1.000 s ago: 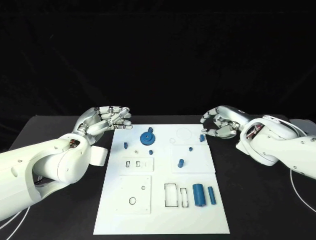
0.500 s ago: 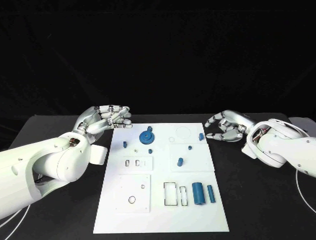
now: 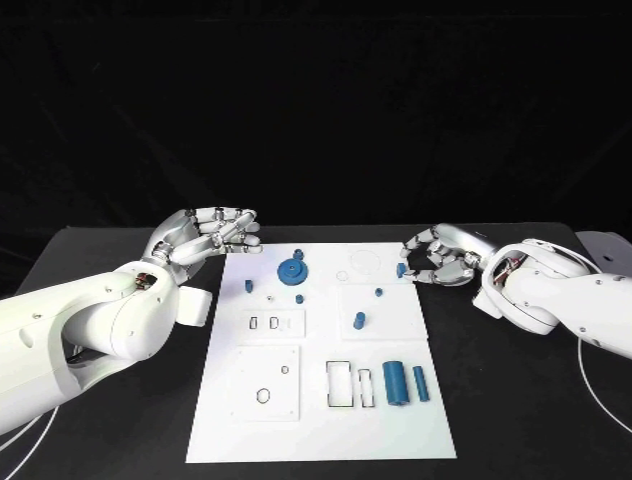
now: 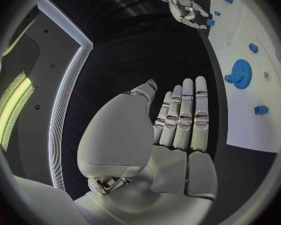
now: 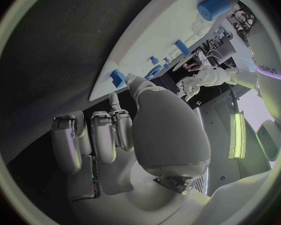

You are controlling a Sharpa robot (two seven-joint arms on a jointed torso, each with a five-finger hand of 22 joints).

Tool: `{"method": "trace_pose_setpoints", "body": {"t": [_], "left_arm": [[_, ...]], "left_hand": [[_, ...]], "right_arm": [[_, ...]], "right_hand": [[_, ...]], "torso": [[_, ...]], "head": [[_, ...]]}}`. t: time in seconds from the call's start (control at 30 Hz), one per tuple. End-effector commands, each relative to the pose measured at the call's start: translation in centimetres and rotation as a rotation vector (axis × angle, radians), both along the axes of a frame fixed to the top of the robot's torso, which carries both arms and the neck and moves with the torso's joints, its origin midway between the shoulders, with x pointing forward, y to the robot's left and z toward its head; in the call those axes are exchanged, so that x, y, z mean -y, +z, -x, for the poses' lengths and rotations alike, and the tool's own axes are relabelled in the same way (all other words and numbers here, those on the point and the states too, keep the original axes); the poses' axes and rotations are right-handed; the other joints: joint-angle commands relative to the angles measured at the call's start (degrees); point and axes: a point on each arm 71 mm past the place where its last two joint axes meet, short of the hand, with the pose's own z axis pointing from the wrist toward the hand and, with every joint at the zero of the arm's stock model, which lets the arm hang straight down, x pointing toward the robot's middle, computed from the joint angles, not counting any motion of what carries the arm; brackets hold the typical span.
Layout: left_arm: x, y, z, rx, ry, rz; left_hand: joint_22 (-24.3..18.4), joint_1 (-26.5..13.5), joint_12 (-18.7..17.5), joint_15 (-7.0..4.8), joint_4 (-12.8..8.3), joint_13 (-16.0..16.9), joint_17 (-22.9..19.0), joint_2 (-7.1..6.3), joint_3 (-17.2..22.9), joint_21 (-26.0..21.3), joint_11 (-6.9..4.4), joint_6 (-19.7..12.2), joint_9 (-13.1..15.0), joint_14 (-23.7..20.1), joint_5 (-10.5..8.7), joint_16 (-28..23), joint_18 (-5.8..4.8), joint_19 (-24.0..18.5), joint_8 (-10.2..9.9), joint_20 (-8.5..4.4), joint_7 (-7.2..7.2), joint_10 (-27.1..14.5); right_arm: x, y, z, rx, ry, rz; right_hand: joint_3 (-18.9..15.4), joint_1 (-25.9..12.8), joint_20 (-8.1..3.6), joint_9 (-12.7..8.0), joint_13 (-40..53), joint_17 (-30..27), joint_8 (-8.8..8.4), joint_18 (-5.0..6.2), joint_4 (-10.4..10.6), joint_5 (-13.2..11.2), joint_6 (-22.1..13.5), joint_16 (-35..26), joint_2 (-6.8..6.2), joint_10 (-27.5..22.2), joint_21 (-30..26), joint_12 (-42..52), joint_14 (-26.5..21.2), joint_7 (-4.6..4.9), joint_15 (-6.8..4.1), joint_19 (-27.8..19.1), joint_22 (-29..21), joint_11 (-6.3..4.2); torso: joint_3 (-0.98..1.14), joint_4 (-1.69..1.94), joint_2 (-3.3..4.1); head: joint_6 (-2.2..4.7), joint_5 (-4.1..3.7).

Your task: Assemble the parts on the task board

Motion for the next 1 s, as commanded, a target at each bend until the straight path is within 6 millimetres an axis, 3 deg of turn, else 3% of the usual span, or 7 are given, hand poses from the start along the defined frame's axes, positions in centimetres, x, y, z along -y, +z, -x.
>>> {"method": "trace_pose_setpoints", "body": {"t": [0.03,1.0], "left_arm": [[0.22,0.11,0.04,0.007,-0.021,0.005],[0.09,0.05,-0.06,0.004,-0.016,0.003]], "left_hand": [[-0.07,-0.07,-0.07,-0.12,0.03,-0.06,0.07,-0.42,0.24,-0.25,0.02,0.33,0.05,-0.19,-0.3,-0.22,0.27,-0.06,0.2,0.03,0.02,0.12],[-0.1,-0.04,-0.29,-0.08,0.01,-0.15,0.18,-0.44,0.41,-0.26,0.11,0.21,0.01,-0.18,-0.3,-0.27,0.28,-0.07,0.1,0.04,0.14,-0.04]], "right_arm": [[-0.31,-0.23,0.02,-0.015,0.02,0.012],[-0.94,-0.72,-0.42,-0.038,0.027,0.039]], "right_hand": [[0.17,-0.12,0.1,-0.04,8.62,10.89,-0.24,-1.07,-0.24,0.3,-0.12,0.23,-0.16,0.44,-0.17,0.23,5.18,-0.03,0.46,5.49,14.49,0.31],[1.66,0.07,0.17,0.25,9.31,11.08,0.64,-1.17,-0.9,0.68,3.18,0.29,0.82,1.05,0.14,0.92,5.22,-0.34,0.33,5.73,14.78,0.07]], "torso": [[-0.07,-0.07,-0.03],[0.02,-0.01,-0.05]], "head": [[0.16,0.02],[-0.57,0.33]]}}
